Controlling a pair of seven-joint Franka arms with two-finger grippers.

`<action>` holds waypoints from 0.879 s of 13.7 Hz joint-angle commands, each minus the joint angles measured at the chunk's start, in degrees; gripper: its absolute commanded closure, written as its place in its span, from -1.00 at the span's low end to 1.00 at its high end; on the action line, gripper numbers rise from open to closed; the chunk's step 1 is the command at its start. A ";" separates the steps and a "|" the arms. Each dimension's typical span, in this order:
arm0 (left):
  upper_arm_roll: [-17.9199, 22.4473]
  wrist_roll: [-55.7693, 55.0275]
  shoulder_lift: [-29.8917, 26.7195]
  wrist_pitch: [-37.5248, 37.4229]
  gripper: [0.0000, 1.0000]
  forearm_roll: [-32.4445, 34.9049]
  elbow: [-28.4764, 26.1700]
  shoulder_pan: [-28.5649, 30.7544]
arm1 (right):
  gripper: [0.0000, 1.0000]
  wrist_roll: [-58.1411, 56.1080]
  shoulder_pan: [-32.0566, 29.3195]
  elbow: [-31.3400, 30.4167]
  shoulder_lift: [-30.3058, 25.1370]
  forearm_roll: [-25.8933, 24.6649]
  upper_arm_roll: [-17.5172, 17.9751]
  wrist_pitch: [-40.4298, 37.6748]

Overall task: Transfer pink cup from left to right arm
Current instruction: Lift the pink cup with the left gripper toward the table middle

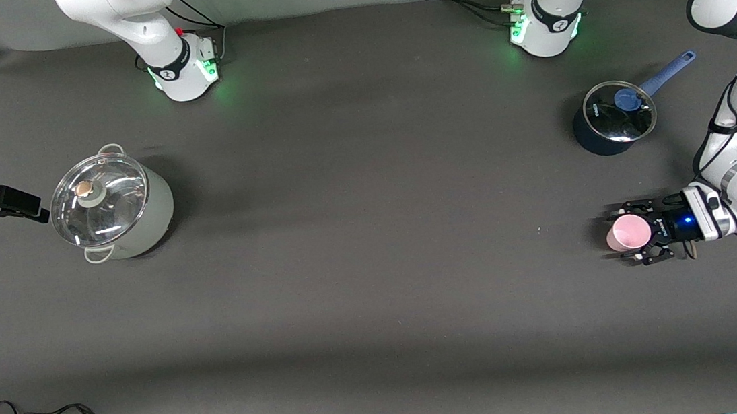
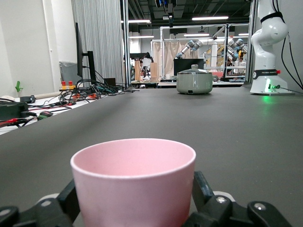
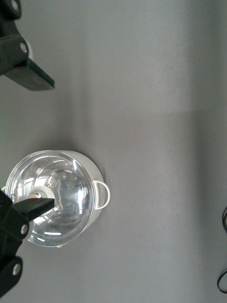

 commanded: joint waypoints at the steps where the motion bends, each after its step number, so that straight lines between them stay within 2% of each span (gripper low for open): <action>1: 0.26 1.44 0.29 0.19 0.48 -1.34 -0.02 -0.42 | -0.99 -1.29 0.26 0.20 -0.66 0.22 -0.35 -0.55; 2: 0.26 1.27 0.29 0.28 0.90 -1.43 0.15 -0.60 | -1.00 -1.29 0.26 0.20 -0.66 0.22 -0.35 -0.55; 3: 0.26 1.18 0.29 0.28 1.00 -1.43 0.24 -1.12 | -0.99 -1.29 0.26 0.20 -0.66 0.22 -0.35 -0.55; 6: -1.40 -0.23 -0.32 0.36 1.00 -2.48 0.94 -2.79 | -0.99 -1.29 0.35 0.20 -0.66 0.22 -0.26 -0.55; 10: -3.25 -0.41 -0.41 2.90 1.00 -11.16 1.74 -9.20 | -1.00 -1.29 0.35 0.11 -1.01 0.22 -0.26 -0.55; 12: -4.30 -0.41 -0.58 7.89 1.00 -14.95 1.74 -11.58 | -0.99 -1.46 0.35 0.02 -1.10 0.22 -0.26 -0.55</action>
